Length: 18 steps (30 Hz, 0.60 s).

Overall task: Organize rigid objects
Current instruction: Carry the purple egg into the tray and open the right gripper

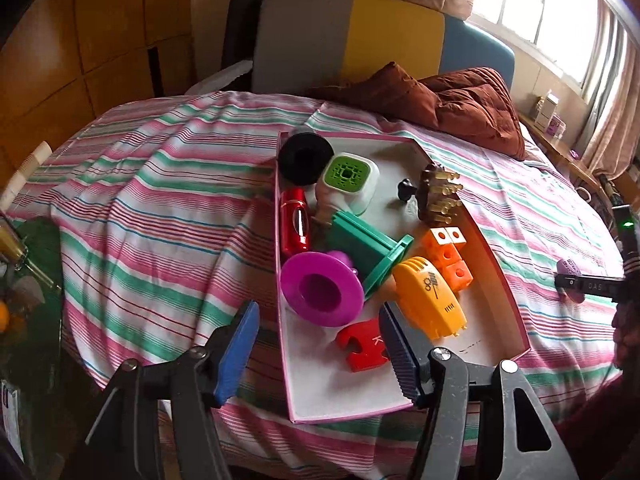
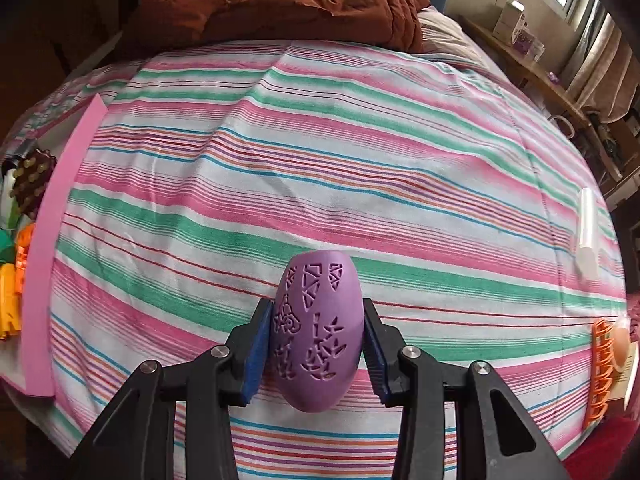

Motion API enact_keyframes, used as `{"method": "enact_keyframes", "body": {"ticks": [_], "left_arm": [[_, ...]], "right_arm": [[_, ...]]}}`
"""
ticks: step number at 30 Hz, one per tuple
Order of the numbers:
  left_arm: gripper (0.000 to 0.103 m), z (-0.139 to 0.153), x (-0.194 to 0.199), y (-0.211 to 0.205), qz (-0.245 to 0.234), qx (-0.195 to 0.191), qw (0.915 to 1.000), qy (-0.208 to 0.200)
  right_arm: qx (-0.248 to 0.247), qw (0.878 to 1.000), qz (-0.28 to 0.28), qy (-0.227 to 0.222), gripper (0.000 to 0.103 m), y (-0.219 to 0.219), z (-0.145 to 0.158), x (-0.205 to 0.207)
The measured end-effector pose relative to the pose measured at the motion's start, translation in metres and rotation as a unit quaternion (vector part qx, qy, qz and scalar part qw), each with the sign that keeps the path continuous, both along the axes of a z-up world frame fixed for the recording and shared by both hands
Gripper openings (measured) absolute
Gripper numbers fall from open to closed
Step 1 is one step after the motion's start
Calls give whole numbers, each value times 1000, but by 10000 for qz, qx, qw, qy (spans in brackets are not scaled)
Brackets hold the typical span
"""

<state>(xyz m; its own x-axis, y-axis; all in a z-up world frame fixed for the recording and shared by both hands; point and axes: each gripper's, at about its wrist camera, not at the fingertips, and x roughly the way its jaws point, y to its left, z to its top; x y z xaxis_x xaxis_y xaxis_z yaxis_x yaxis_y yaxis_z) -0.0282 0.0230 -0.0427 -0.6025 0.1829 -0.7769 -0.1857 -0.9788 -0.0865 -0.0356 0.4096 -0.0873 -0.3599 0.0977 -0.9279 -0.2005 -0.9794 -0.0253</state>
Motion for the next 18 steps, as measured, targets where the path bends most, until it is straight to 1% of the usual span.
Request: {"method": "enact_keyframes", "body": {"ticks": [2,5,7,10,13,18], "left_arm": [[63,1,0,-1,28,-14,10000,28],[63,1,0,-3,60,-5,10000,31],[63,2,1,-4,65,-9,10000,38],[63,2,2,-6,91,-3,9999,54],[63,2,2,-8,109,13,9999,51],[63,2,4,-11,138,19,9999,68]], "right_arm": [[-360,9993,70,116,42,-6,5,1],[-605,9972,272,357,42,-28,17,1],[-750,9943,528,543,42,-48,28,-2],[-791,9880,1051,804,42,-86,46,-7],[-858,9793,1542,992,42,-123,61,-13],[-865,9662,2199,1027,42,-177,69,-30]]}}
